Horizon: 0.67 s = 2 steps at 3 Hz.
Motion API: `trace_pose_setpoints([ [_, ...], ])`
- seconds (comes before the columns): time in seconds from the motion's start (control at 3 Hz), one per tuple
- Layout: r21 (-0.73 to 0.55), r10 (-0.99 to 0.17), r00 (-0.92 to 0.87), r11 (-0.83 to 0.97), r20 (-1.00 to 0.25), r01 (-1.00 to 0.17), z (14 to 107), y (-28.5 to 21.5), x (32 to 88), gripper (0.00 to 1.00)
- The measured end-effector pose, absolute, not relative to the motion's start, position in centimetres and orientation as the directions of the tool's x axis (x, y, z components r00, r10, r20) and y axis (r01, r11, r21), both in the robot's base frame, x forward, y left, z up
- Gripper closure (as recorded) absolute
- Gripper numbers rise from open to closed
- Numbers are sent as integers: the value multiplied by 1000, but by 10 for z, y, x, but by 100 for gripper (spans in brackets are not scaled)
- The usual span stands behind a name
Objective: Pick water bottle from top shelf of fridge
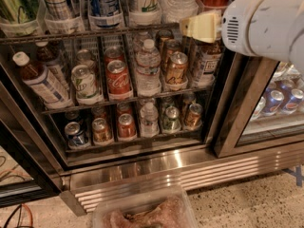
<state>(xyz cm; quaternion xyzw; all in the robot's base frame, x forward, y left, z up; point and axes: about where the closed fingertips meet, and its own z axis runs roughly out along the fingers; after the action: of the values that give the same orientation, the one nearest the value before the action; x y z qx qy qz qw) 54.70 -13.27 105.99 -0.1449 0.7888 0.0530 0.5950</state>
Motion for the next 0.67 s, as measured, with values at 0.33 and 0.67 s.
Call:
trace_pose_setpoints([
  [0.33, -103, -182, -256, 950, -949, -294, 1054, -131, 564, 22],
  [0.67, -103, -187, -257, 946, -948, -308, 1054, -122, 576, 22],
])
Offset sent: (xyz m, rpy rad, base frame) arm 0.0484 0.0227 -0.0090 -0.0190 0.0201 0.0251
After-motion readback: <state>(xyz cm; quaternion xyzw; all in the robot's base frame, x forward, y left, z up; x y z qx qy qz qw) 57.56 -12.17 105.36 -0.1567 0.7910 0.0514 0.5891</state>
